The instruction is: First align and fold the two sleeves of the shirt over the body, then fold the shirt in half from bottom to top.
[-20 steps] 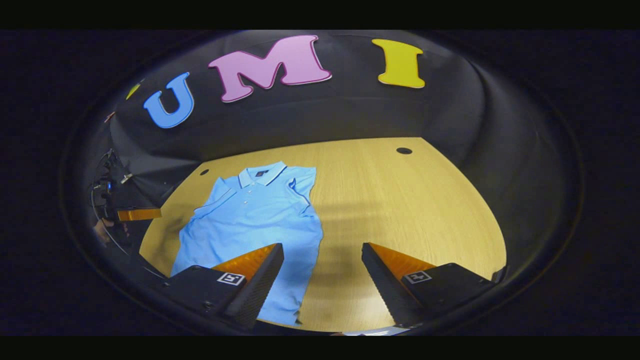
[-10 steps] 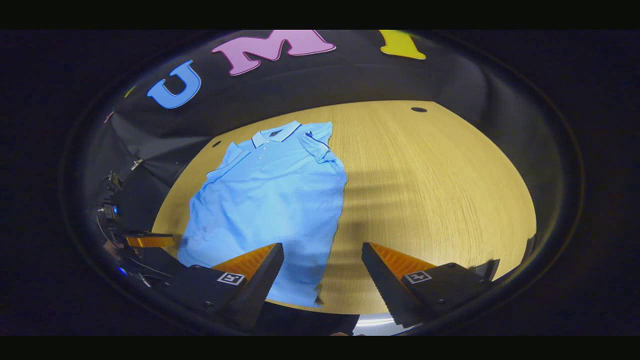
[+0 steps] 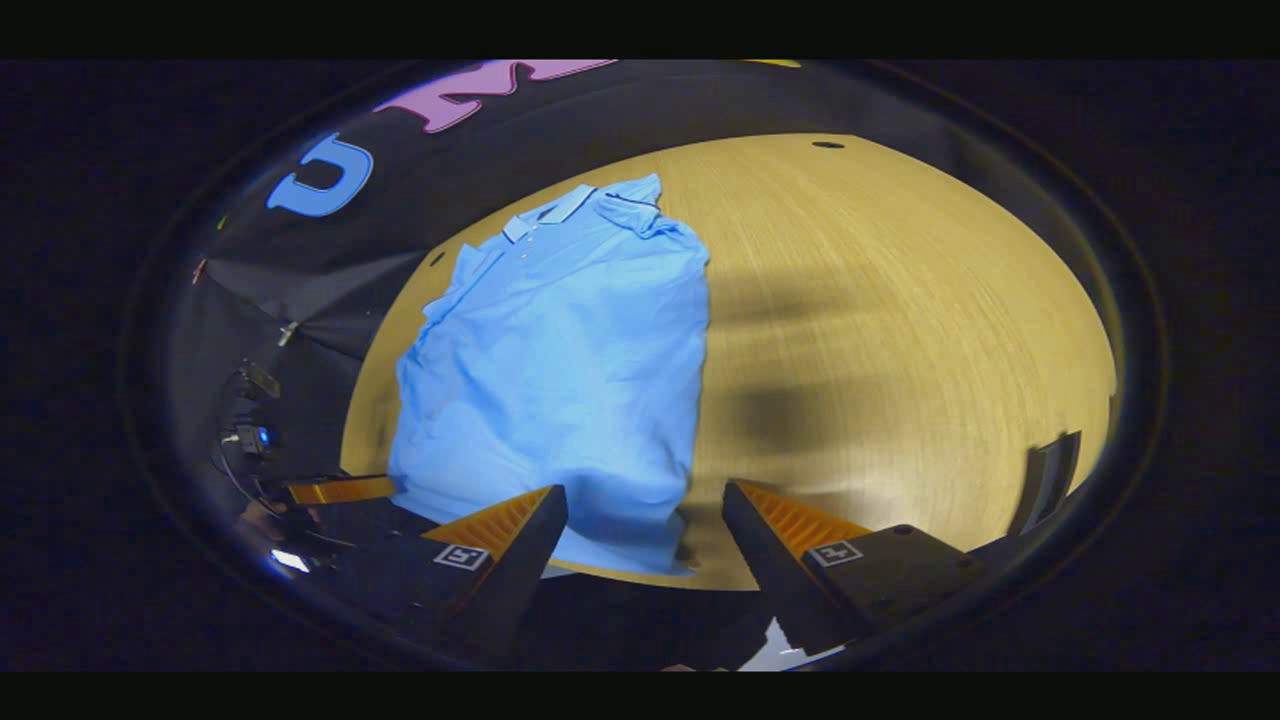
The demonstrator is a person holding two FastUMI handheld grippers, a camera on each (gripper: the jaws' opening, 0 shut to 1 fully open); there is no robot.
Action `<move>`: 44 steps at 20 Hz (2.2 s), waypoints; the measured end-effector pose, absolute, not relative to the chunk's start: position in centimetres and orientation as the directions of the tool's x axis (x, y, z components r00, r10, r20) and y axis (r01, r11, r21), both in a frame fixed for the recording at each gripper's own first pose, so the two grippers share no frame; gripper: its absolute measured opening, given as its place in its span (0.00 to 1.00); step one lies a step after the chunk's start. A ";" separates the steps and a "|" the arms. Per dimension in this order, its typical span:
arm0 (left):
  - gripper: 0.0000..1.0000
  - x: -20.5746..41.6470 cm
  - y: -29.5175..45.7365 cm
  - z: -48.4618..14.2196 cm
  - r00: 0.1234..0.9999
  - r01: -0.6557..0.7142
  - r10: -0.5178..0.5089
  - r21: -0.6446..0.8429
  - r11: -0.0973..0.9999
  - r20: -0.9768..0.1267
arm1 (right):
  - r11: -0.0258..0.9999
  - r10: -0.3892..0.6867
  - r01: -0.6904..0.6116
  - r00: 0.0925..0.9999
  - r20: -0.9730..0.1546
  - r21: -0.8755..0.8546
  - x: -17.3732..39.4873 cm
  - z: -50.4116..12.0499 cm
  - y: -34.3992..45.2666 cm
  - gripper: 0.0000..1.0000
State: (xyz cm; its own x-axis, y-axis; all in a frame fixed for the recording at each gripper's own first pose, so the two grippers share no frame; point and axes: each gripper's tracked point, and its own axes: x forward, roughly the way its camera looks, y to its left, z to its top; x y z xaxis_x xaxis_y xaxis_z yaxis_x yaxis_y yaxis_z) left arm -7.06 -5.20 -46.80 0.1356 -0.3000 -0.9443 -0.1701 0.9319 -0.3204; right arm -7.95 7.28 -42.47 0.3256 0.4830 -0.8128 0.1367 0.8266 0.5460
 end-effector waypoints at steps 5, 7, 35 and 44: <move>0.76 -7.1 -6.6 -46.7 0.133 -0.115 -0.328 -0.343 0.932 -0.935 | 0.800 0.547 0.129 0.248 -0.800 0.587 -8.6 -42.7 9.7 0.93; 0.52 -7.2 -7.1 -47.4 0.119 -0.071 -0.316 -0.325 0.943 -0.941 | 0.813 0.531 0.139 0.222 -0.818 0.565 -9.1 -43.9 9.3 0.52; 0.06 27.9 -6.2 -33.5 0.671 0.066 -0.254 -0.286 0.956 -0.696 | 0.691 0.555 -0.122 0.721 -0.415 0.712 24.7 -27.4 5.5 0.07; 0.06 41.0 -1.4 -42.0 0.617 -0.091 -0.087 -0.180 0.979 -0.783 | 0.806 0.457 -0.057 0.693 -0.558 0.589 39.4 -33.9 5.7 0.07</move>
